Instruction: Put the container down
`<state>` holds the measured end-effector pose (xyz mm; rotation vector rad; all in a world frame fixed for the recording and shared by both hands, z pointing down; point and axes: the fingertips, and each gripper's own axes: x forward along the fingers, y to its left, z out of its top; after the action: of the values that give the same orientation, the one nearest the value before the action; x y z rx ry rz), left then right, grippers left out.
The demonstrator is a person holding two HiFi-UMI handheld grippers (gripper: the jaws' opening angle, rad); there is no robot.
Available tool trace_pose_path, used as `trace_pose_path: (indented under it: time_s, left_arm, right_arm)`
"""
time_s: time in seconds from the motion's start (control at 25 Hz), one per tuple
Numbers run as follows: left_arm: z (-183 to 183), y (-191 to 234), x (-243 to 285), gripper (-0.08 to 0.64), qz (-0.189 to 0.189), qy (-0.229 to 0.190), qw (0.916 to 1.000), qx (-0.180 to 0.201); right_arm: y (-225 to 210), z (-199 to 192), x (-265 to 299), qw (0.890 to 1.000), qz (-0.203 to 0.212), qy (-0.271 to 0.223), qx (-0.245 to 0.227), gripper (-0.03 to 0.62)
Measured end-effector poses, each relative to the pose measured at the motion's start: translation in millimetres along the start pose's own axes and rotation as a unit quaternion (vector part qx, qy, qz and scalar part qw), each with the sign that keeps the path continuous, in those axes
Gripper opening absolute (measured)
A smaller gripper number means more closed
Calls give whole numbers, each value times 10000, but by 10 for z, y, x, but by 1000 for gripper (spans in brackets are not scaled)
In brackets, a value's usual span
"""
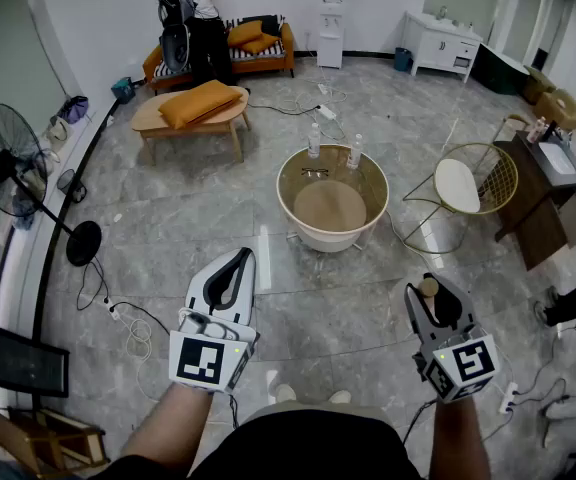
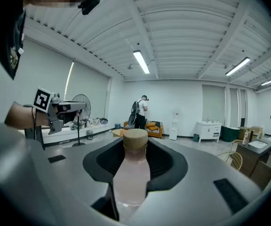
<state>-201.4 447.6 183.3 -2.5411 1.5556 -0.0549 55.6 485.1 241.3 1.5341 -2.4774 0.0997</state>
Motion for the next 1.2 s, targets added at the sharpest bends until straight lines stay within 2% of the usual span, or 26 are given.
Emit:
trace_pose_path:
  time_s: [0.24, 0.44, 0.64, 0.8, 1.2]
  left_arm:
    - [-26, 228, -175, 15, -79, -79, 9999, 25]
    - [-81, 336, -190, 15, -18, -104, 9999, -16]
    - [-72, 350, -161, 15, -35, -91, 9999, 129]
    - [-123, 357, -97, 15, -58, -83, 9999, 90]
    - [-256, 245, 434, 15, -62, -78, 9999, 111]
  right_arm:
    - [369, 98, 115, 9997, -87, -224, 17, 152]
    - [501, 203, 219, 9988, -173, -433, -115, 152]
    - [456, 314, 300, 9984, -261, -482, -145, 152]
    - [382, 284, 346, 9985, -198, -486, -168, 152]
    - [-93, 220, 628, 9985, -244, -487, -83, 152]
